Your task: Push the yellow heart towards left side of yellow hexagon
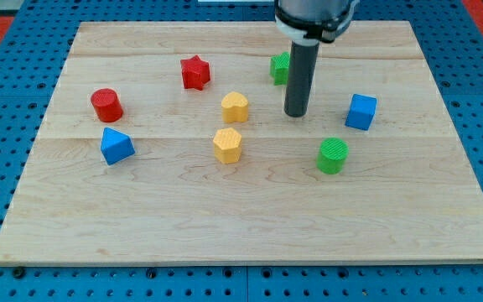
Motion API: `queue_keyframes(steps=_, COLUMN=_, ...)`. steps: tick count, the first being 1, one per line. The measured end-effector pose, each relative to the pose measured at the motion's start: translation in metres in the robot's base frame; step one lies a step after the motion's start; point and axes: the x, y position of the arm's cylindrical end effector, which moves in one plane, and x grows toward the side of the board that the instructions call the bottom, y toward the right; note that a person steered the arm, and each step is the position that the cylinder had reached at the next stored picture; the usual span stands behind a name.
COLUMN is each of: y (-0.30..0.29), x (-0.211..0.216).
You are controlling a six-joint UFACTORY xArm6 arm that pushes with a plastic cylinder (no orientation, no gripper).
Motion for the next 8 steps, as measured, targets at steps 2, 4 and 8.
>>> queue_keyframes(steps=2, y=-0.041, x=-0.003)
queue_keyframes(steps=4, y=-0.102, x=0.008)
queue_keyframes(steps=8, y=-0.180, x=0.022)
